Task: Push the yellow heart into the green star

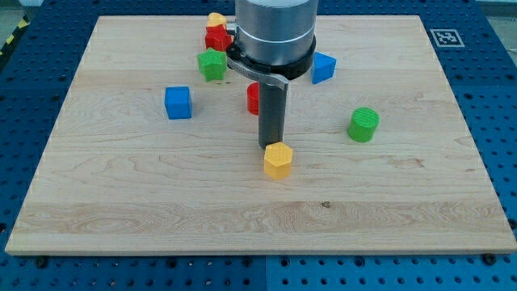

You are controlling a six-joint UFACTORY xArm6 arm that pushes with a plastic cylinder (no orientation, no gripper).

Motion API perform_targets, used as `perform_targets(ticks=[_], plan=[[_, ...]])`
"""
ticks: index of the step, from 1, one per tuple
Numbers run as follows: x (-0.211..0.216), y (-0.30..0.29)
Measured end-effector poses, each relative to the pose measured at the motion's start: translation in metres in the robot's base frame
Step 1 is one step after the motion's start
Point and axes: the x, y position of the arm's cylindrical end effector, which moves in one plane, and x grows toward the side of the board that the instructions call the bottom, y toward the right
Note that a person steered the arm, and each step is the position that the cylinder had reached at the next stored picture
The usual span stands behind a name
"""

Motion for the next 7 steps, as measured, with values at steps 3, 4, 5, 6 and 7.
perform_targets(ticks=[3,4,5,6,7], plan=[[-0.044,0.029],[-0.075,0.038],[-0.114,0.039],[-0.16,0.039],[-0.205,0.039]])
